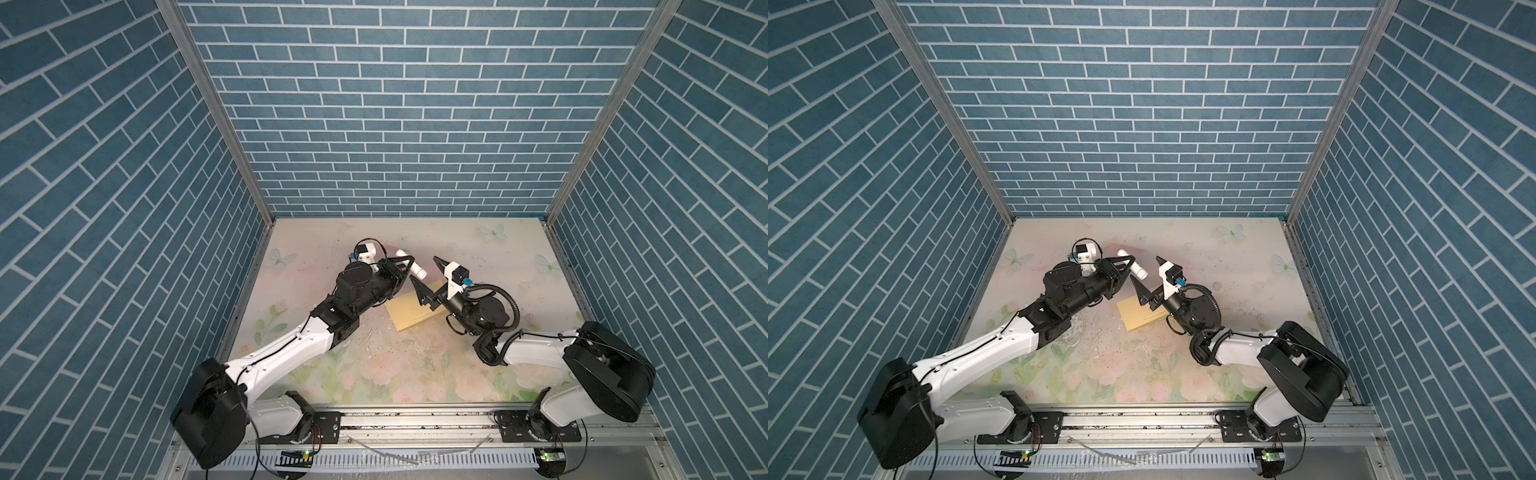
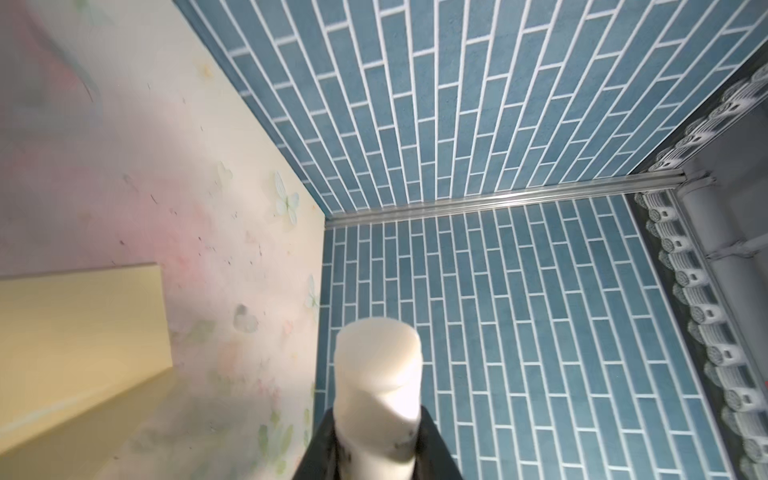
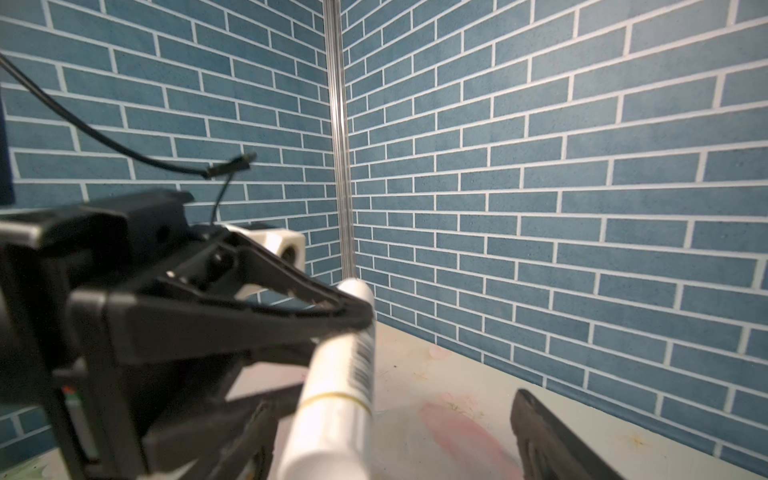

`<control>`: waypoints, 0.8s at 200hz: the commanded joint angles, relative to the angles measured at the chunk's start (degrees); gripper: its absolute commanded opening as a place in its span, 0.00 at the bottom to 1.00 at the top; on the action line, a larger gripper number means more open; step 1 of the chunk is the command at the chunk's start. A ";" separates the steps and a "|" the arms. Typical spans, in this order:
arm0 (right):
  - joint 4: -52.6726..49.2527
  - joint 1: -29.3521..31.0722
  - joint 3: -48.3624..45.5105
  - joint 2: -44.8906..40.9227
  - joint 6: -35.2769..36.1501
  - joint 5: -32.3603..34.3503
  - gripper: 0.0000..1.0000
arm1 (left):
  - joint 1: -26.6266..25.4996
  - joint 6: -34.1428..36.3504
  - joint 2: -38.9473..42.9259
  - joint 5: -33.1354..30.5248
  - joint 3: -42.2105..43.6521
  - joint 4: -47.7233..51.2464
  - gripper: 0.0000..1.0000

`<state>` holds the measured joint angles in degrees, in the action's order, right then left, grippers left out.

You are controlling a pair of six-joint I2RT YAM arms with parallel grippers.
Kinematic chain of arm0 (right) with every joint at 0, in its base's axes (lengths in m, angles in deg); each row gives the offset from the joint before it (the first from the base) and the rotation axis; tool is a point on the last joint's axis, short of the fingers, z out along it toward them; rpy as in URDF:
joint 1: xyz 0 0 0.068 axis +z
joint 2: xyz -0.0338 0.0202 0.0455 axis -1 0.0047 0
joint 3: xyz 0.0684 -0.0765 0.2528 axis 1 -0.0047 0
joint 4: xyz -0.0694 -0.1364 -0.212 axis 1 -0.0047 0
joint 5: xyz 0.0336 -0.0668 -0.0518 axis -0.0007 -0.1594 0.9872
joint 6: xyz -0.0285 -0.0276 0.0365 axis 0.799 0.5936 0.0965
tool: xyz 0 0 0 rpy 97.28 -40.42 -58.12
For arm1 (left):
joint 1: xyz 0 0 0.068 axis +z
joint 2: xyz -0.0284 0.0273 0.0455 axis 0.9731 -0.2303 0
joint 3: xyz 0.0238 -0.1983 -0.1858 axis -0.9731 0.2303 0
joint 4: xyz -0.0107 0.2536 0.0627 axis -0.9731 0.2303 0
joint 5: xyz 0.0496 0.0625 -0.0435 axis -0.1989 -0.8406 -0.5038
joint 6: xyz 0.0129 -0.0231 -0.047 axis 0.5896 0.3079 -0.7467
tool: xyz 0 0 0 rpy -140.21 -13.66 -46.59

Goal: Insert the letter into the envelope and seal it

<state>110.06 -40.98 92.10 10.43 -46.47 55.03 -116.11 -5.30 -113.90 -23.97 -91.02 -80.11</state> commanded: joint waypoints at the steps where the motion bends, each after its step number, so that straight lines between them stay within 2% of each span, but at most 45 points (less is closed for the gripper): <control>1: -7.09 0.32 -1.90 -5.30 -3.02 5.29 0.88 | -0.04 20.73 3.31 -5.80 -2.31 13.52 0.00; 24: -19.88 0.32 -1.64 -10.61 -5.66 8.92 0.89 | -0.13 31.96 5.16 -6.67 -0.13 13.96 0.00; 56: -35.30 0.37 -1.34 -16.91 -9.28 14.05 0.90 | -0.13 41.78 5.92 -5.03 3.02 12.20 0.00; 104: -58.36 0.24 -0.10 -23.76 -16.05 19.03 0.90 | -0.13 49.91 6.81 0.19 6.24 9.51 0.00; 139: -70.57 0.21 0.31 -28.33 -21.96 21.04 0.91 | -0.13 54.35 7.68 2.08 6.75 8.91 0.00; 160: -77.34 0.21 1.10 -29.83 -26.39 22.59 0.95 | -0.13 56.45 7.99 2.71 8.43 9.01 0.00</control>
<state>44.73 -40.56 91.16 -17.53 -64.85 74.18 -116.13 46.17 -107.15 -23.10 -84.29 -69.61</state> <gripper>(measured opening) 0.930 0.273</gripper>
